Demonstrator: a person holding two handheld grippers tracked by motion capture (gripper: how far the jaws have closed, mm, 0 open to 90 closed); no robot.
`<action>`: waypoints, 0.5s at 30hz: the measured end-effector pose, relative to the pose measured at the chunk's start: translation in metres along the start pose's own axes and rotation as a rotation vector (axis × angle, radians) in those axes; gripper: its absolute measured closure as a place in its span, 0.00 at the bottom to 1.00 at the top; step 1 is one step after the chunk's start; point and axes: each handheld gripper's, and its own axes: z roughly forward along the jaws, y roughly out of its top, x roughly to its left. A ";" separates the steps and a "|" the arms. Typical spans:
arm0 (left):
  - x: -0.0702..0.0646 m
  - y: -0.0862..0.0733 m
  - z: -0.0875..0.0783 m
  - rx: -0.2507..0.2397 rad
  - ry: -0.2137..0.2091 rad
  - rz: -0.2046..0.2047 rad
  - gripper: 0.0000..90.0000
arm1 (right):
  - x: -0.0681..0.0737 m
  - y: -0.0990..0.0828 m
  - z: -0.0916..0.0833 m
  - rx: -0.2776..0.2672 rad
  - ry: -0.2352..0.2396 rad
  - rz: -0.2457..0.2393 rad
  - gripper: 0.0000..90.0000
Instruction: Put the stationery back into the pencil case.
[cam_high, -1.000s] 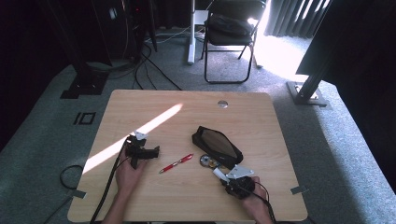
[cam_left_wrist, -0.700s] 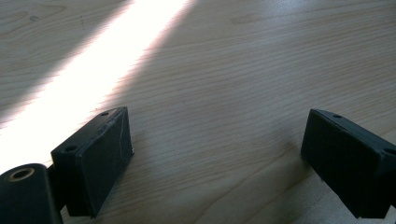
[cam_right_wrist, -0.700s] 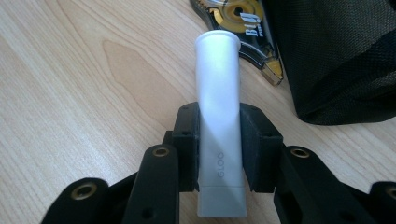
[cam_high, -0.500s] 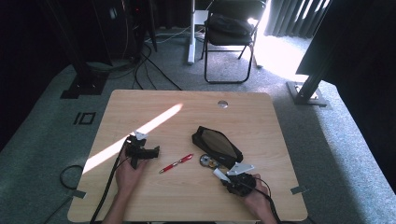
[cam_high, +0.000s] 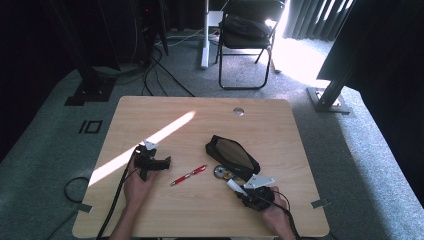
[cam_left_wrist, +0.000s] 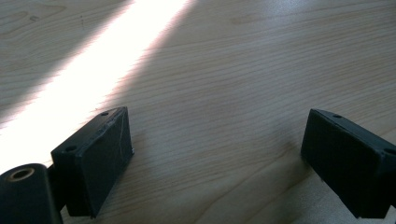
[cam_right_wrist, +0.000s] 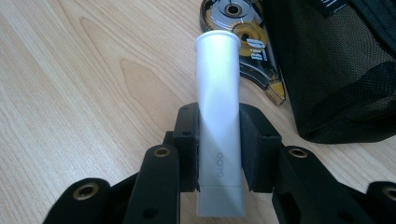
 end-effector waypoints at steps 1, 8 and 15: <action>0.000 0.000 0.000 -0.001 0.000 0.000 0.10 | 0.000 0.000 -0.001 -0.004 0.001 0.000 0.78; 0.000 0.000 0.000 0.000 0.000 0.000 0.10 | 0.003 0.004 -0.006 -0.027 -0.004 -0.011 0.78; 0.000 0.000 0.000 0.000 0.000 0.000 0.10 | 0.007 0.007 -0.012 -0.044 -0.005 -0.029 0.78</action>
